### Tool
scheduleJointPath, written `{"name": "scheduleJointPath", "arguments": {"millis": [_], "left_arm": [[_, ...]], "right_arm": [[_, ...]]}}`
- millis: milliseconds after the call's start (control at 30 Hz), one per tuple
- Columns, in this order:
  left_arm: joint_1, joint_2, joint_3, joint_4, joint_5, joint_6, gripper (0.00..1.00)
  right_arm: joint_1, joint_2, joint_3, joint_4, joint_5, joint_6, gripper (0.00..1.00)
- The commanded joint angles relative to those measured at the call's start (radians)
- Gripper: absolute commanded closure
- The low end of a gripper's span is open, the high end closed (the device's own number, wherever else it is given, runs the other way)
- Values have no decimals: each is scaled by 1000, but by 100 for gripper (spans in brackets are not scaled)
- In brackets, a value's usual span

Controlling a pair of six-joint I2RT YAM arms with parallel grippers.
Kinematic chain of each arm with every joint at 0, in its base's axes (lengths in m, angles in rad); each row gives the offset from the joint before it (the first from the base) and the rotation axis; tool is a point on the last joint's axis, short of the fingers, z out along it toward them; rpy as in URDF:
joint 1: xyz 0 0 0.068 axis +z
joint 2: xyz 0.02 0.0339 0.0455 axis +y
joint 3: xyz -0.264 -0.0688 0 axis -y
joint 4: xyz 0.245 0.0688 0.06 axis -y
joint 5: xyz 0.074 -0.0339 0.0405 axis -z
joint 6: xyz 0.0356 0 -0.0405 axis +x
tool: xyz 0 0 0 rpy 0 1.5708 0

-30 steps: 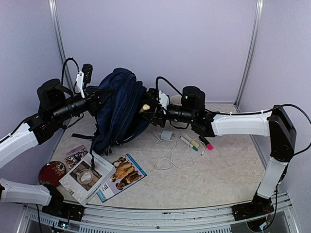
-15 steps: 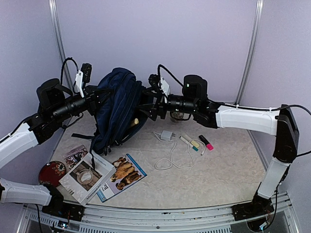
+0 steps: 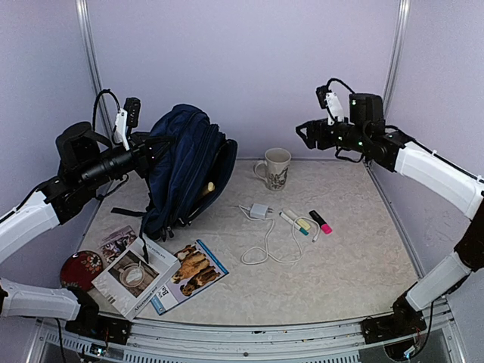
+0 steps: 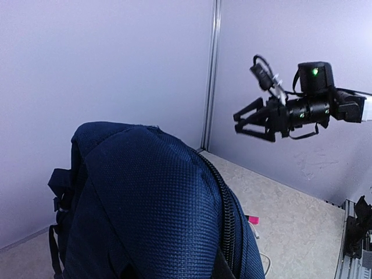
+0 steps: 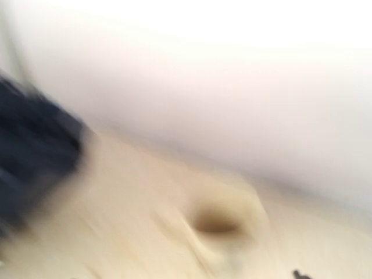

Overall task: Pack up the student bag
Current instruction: Pick up the pen from the center of the board.

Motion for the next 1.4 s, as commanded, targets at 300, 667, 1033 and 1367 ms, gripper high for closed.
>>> {"name": "scheduleJointPath", "arguments": {"millis": [300, 667, 1033, 1367], "left_arm": [[23, -5, -1, 69, -39, -2, 100], [23, -7, 3, 61, -29, 7, 100], [22, -16, 1, 64, -24, 6, 100], [23, -12, 1, 69, -19, -1, 100]], "right_arm": [[-140, 386, -116, -433, 68, 26, 53], [-149, 480, -108, -464, 56, 12, 47], [-146, 487, -68, -503, 127, 26, 85], [-96, 246, -88, -432, 180, 37, 94]]}}
